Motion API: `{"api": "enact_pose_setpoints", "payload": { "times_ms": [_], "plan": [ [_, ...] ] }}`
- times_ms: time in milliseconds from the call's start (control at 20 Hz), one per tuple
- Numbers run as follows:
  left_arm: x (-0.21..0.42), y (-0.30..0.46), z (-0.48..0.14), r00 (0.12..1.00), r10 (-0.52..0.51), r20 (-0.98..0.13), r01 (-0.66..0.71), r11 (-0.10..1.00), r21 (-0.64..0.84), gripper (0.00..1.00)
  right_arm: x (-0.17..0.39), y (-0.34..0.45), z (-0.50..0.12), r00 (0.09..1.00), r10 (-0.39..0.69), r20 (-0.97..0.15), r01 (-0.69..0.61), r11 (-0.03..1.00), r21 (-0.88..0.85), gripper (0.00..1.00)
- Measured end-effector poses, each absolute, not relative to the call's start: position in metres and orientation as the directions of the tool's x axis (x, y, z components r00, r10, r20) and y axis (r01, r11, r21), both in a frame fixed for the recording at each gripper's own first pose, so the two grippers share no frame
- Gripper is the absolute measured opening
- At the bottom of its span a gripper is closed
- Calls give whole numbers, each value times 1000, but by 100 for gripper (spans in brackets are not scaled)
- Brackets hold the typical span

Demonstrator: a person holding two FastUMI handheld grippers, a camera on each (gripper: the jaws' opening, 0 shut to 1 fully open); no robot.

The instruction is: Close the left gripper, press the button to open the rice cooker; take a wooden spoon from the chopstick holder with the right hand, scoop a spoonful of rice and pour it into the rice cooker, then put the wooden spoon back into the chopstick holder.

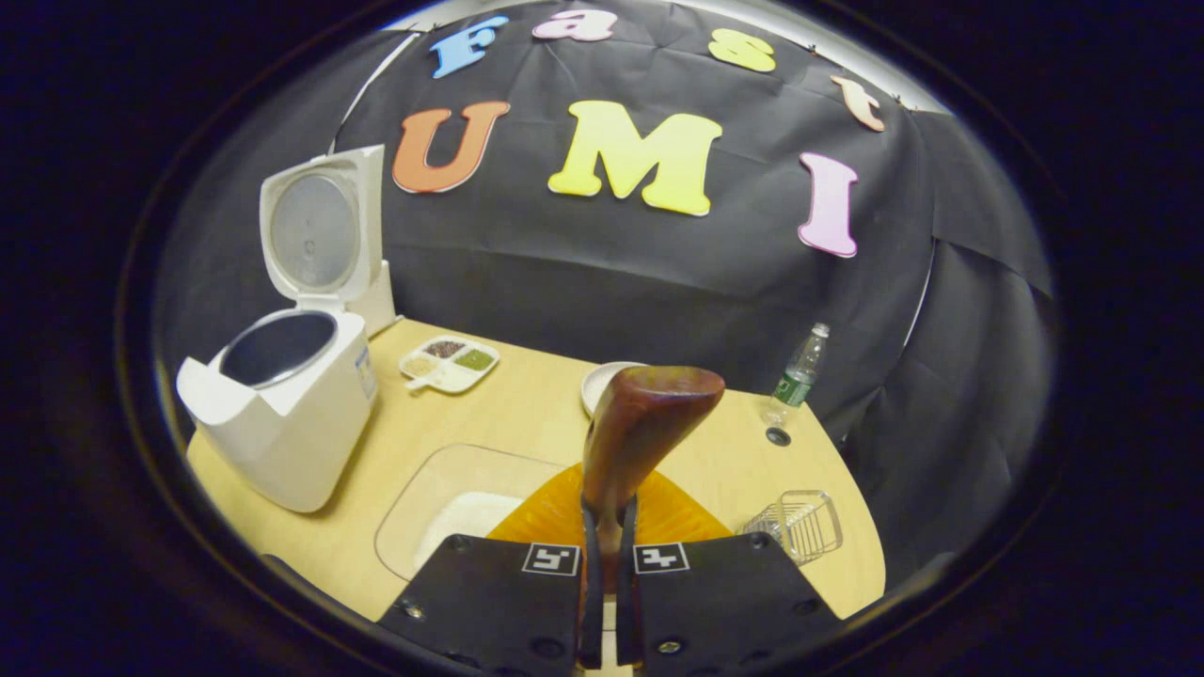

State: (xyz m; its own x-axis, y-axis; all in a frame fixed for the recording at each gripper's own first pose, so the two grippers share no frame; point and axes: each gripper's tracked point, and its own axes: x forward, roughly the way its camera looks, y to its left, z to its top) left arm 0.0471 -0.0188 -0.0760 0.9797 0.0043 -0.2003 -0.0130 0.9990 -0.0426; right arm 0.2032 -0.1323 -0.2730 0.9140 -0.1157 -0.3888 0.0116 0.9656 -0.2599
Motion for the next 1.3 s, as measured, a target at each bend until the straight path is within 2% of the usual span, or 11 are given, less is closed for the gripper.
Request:
{"api": "enact_pose_setpoints", "payload": {
  "times_ms": [250,300,600,750,1100,1150,1300],
  "plan": [
    [48,-11,-89,968,-8,-249,0,999,-34,93,215,-130,-297,916,-150,-373,42,958,-283,5],
    [50,-10,-90,967,-10,-253,2,999,-33,93,214,-123,-300,916,-127,-381,30,967,-252,8],
    [51,3,-89,970,-2,-241,-9,999,-44,93,210,-83,-313,900,-10,-435,-22,997,-67,6],
    [50,9,-90,969,7,-246,-18,999,-42,93,209,-74,-315,885,37,-464,4,996,86,8],
    [50,2,-80,972,1,-233,-14,998,-56,93,203,-67,-314,866,129,-484,89,911,402,7],
    [51,1,-78,973,0,-231,-13,998,-54,93,203,-72,-314,864,136,-485,108,890,442,5],
    [50,-7,-75,973,-6,-232,-7,999,-53,93,201,-97,-310,871,125,-475,165,837,522,7]
  ]
}}
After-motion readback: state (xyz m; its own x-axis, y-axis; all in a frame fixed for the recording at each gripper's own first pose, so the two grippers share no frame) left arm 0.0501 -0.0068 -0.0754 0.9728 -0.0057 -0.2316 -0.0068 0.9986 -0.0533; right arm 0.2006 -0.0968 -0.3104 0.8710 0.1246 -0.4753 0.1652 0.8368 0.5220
